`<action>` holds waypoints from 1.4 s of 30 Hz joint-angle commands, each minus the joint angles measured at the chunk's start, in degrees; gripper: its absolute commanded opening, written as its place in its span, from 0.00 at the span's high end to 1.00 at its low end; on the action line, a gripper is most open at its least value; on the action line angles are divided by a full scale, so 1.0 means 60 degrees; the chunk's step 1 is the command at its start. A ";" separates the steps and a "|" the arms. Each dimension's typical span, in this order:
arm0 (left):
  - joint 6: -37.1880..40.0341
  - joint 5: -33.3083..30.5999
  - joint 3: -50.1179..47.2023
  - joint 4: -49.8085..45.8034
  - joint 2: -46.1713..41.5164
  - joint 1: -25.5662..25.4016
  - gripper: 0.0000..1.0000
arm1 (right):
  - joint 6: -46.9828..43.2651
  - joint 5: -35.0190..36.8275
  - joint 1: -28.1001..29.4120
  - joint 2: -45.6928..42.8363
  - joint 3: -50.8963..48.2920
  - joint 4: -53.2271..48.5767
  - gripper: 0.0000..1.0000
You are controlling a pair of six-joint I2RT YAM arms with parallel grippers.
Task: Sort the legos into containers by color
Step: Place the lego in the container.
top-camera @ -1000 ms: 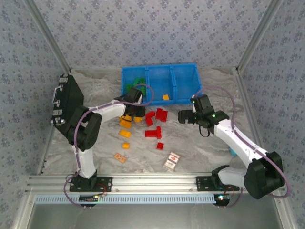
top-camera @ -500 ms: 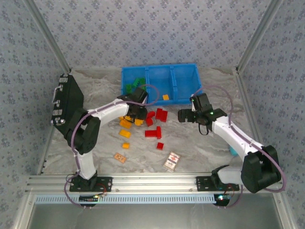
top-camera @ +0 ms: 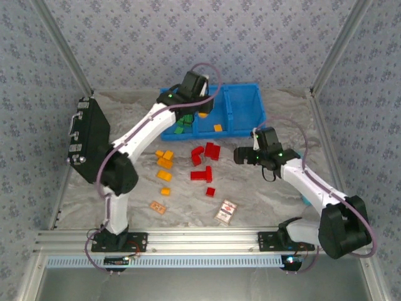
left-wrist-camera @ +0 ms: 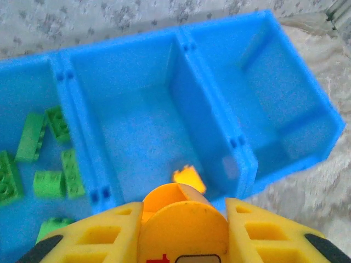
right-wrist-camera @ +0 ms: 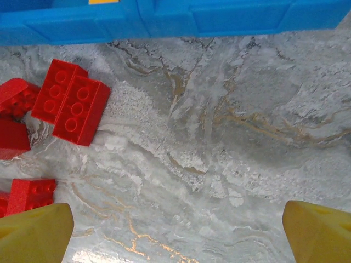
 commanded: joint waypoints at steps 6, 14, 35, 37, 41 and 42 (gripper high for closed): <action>0.0292 -0.0017 0.6918 -0.2410 0.4847 0.0282 0.70 | 0.0644 0.0475 0.0987 -0.0805 -0.0289 0.0858 0.00; -0.0412 0.0695 0.5911 -0.1668 0.4905 0.0697 0.63 | 0.0665 0.0482 0.1179 -0.0971 -0.0350 0.0901 0.00; 0.1310 0.0211 0.0575 -0.1909 -0.0658 0.0691 0.39 | 0.0230 0.0305 0.1997 0.0756 0.0980 0.0991 0.00; 0.1219 -0.0382 -0.1440 -0.1448 -0.1952 0.0707 0.39 | 0.0116 0.0267 0.2042 0.0863 0.1088 0.0849 0.00; 0.0746 -0.1121 -0.5178 -0.0763 -0.4228 0.0734 0.37 | -0.0118 0.0189 0.2038 0.1045 0.1246 0.0660 0.00; 0.0526 -0.1149 -0.6009 -0.0578 -0.4735 0.0734 0.36 | -0.0176 0.0148 0.2020 0.1127 0.1307 0.0617 0.00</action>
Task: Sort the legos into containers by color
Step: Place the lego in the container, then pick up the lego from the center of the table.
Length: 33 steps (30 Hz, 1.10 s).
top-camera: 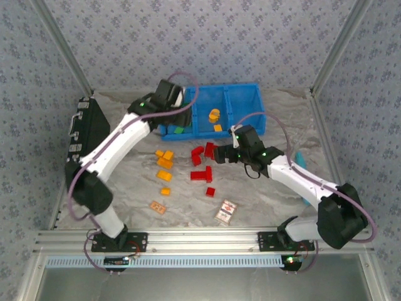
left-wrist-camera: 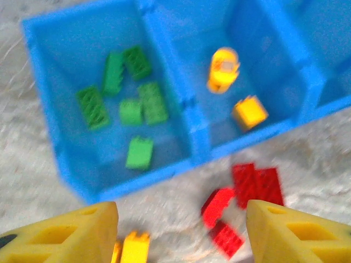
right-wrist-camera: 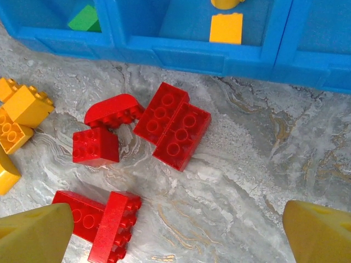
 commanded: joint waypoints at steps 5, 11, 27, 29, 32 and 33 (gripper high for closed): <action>-0.1193 -0.0903 -0.4433 0.1356 -0.2382 -0.0116 0.32 | -0.0485 -0.0444 -0.0020 0.0779 0.0790 -0.0547 0.00; -0.0707 -0.1100 -0.5984 0.2295 -0.2802 -0.0372 0.07 | -0.0543 -0.1012 0.0172 0.1339 0.1110 -0.0356 0.00; 0.0725 -0.0824 -0.6220 0.2746 -0.0987 -0.0321 0.00 | -0.0164 -0.0261 0.0471 0.1399 0.1142 -0.0910 0.00; 0.0710 -0.0862 -0.6276 0.2803 -0.0907 -0.0278 0.00 | -0.0120 -0.0217 0.0463 0.1398 0.1123 -0.0943 0.00; 0.0663 -0.0788 -0.6375 0.2942 -0.0737 -0.0201 0.00 | -0.0060 -0.0188 0.0453 0.1395 0.1082 -0.0953 0.00; 0.0637 -0.0719 -0.6401 0.2993 -0.0653 -0.0186 0.01 | -0.0034 -0.0169 0.0452 0.1409 0.1065 -0.0955 0.00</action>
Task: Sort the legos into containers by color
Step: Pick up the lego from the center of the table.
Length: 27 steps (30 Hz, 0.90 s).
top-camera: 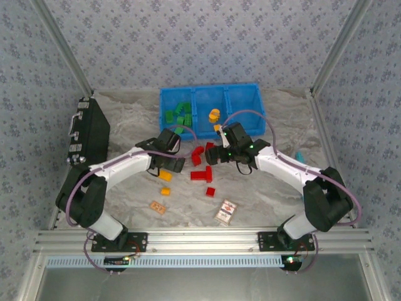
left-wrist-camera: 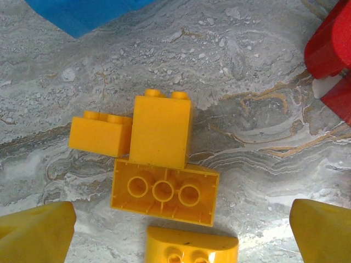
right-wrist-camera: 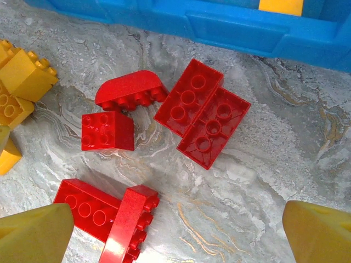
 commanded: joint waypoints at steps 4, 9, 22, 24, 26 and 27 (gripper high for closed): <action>0.0019 0.0286 0.0013 0.0292 0.0661 0.0304 0.05 | 0.0199 0.0311 0.0004 -0.0072 -0.0036 -0.0378 0.00; 0.0112 0.0307 0.0285 0.0384 0.1303 0.0458 0.07 | 0.0199 0.0462 -0.0003 -0.0036 -0.0003 -0.0517 0.00; 0.0105 0.0672 0.0587 0.0704 0.2322 0.0730 0.16 | 0.0199 0.0567 -0.0098 0.0241 0.0180 -0.0692 0.01; 0.0069 0.0697 0.0653 0.0571 0.2389 0.0729 0.20 | 0.0171 0.0589 -0.0100 0.0284 0.0232 -0.0721 0.01; 0.0023 0.0737 0.0670 0.0457 0.2390 0.0729 0.24 | 0.0141 0.0599 -0.0126 0.0323 0.0272 -0.0744 0.01; -0.0010 0.0771 0.0712 0.0352 0.2401 0.0729 0.28 | 0.0108 0.0564 -0.0142 0.0351 0.0287 -0.0750 0.01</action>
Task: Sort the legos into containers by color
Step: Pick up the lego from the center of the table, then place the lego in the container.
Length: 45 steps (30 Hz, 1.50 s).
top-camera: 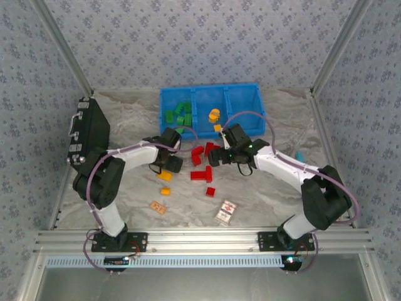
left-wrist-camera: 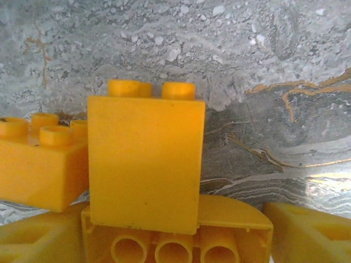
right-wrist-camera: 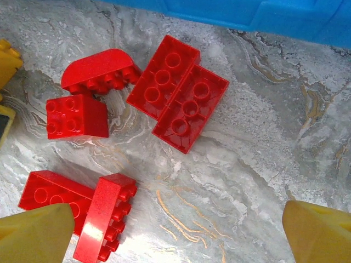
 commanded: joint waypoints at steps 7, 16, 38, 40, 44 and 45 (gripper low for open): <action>-0.0453 0.0057 0.0438 -0.0247 0.0216 -0.0114 0.35 | -0.0260 0.0181 -0.0236 0.0113 0.0485 -0.0407 0.01; -0.0676 0.0321 0.3218 -0.1258 0.0131 -0.1391 0.36 | 0.0144 -0.0170 -0.1182 -0.0948 -0.0841 0.0289 0.00; 0.0037 0.0744 1.3047 -0.2028 0.6749 -0.0997 0.31 | 0.0729 0.0274 -0.1676 -0.3859 -0.2475 0.0137 0.00; -0.0075 0.0786 1.3152 -0.2029 0.6883 -0.0963 0.27 | 0.0745 0.0263 -0.1752 -0.4053 -0.2628 0.0109 0.00; -0.0039 0.0786 1.3023 -0.2029 0.6688 -0.0978 0.22 | 0.0638 0.0198 -0.1761 -0.4562 -0.3002 0.0296 0.00; 0.0011 0.0785 1.2891 -0.1980 0.6538 -0.0992 0.21 | 0.0550 0.0145 -0.1762 -0.4674 -0.3048 0.0302 0.00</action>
